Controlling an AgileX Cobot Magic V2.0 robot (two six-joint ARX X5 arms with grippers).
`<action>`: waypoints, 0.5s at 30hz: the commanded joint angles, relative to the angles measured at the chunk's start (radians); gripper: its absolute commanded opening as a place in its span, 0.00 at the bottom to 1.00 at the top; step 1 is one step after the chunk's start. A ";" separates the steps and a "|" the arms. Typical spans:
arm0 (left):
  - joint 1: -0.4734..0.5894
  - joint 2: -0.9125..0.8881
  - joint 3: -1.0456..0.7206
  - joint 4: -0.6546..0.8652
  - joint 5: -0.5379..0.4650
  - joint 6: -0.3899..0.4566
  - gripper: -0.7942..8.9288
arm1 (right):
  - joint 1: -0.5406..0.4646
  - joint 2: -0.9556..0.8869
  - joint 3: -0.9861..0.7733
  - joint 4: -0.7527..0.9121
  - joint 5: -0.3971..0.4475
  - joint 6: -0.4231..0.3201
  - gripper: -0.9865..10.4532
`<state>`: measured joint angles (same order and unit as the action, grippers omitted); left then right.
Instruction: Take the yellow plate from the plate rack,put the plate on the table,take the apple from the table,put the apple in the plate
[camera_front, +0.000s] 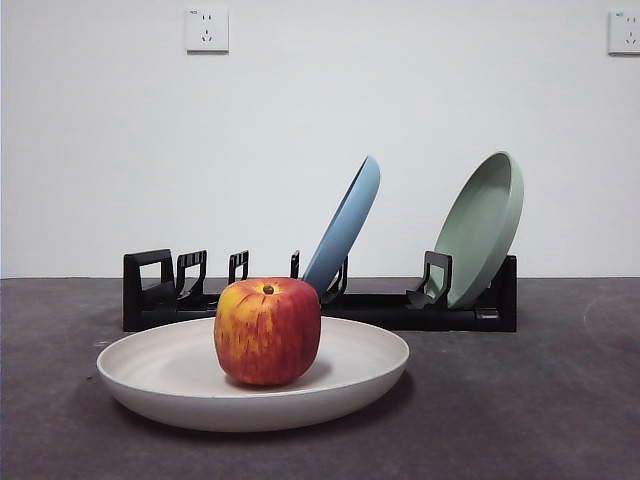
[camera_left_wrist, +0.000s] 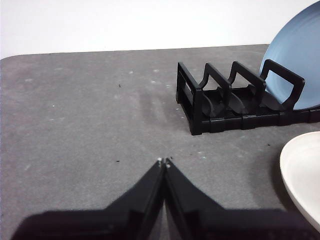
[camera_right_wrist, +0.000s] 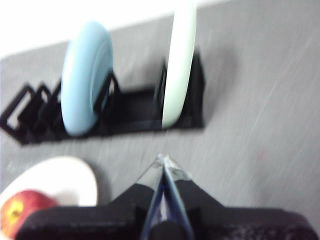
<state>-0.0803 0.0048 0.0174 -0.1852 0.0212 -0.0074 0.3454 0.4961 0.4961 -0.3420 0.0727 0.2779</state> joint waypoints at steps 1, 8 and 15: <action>0.004 -0.003 -0.014 -0.002 0.006 0.010 0.08 | -0.037 -0.076 -0.023 0.012 0.006 -0.171 0.09; 0.004 -0.003 -0.014 -0.002 0.006 0.010 0.08 | -0.229 -0.409 -0.246 0.060 -0.018 -0.229 0.09; 0.004 -0.003 -0.014 -0.002 0.006 0.010 0.08 | -0.280 -0.495 -0.402 0.147 -0.100 -0.243 0.09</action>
<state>-0.0799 0.0048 0.0174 -0.1852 0.0216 -0.0074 0.0662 0.0040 0.1104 -0.2073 -0.0265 0.0437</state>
